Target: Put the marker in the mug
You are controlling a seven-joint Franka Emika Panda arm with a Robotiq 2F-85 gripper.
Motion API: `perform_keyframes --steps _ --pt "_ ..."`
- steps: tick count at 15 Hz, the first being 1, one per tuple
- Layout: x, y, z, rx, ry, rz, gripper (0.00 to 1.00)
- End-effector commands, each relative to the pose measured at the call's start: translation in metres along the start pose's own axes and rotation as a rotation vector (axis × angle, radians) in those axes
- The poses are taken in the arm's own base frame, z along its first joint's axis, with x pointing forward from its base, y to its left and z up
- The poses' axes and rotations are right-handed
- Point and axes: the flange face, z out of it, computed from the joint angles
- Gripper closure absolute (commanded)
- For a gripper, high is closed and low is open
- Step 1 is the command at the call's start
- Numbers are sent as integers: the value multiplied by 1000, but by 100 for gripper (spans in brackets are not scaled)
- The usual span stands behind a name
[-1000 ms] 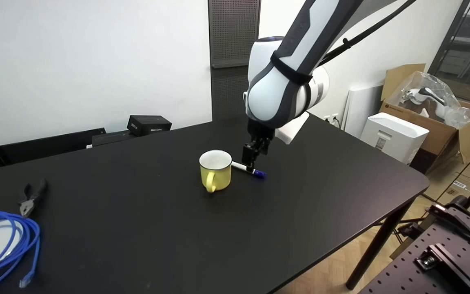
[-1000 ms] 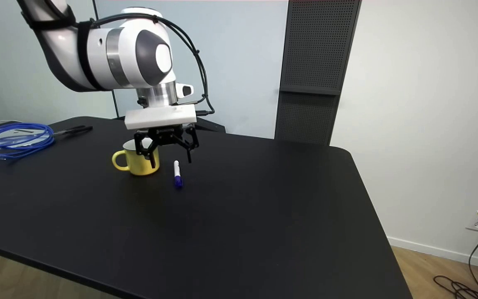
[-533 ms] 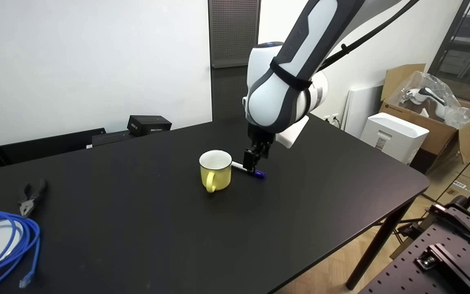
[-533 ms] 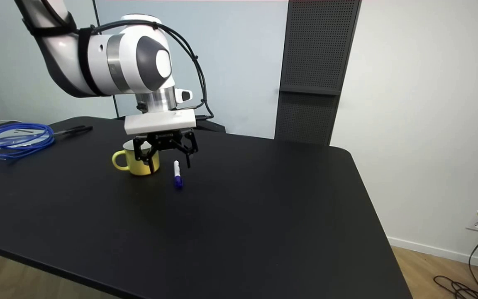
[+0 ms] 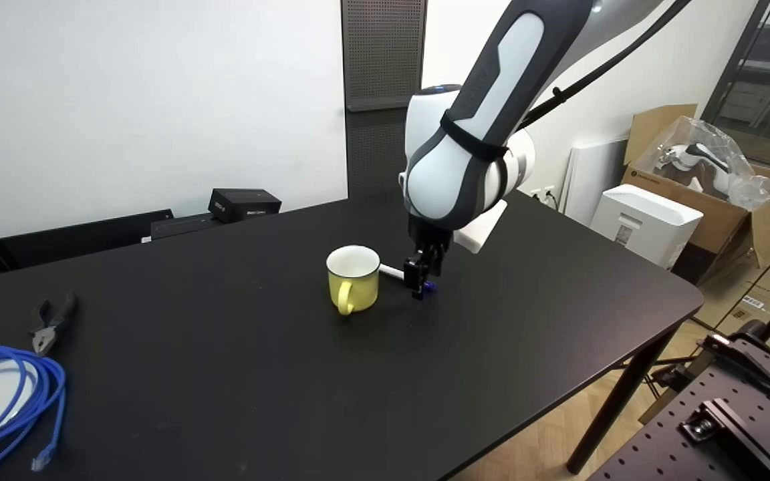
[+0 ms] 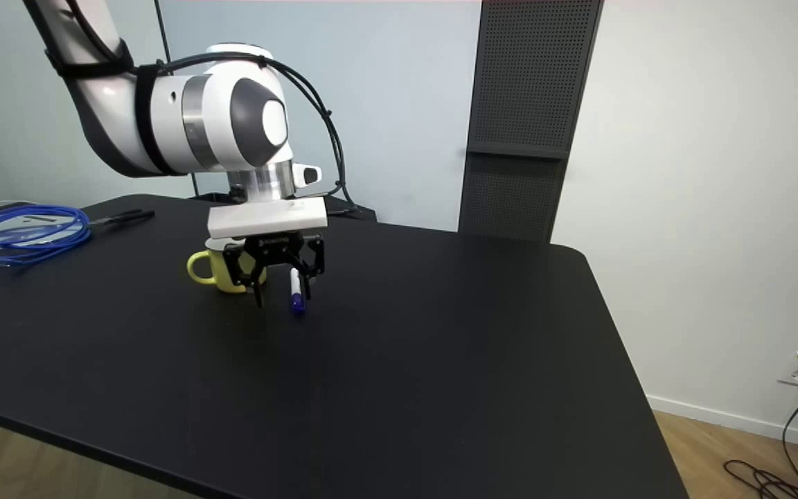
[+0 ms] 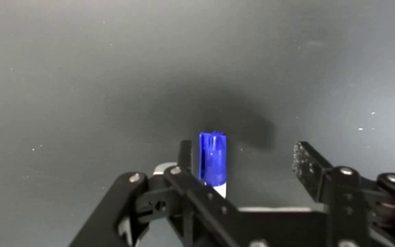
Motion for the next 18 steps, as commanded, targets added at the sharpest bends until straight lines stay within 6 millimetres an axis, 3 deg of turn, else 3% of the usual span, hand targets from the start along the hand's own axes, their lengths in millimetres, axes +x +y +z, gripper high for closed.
perform_keyframes --steps 1,7,11,12,14,18 --pt "7 4 -1 -12 -4 14 54" --pt "8 13 -4 -19 4 30 95" --pt "8 17 -9 -16 11 40 100" --pt "8 18 -10 -15 12 41 74" --pt "10 18 -14 -15 20 40 69" --pt "14 19 -18 -16 29 36 41"
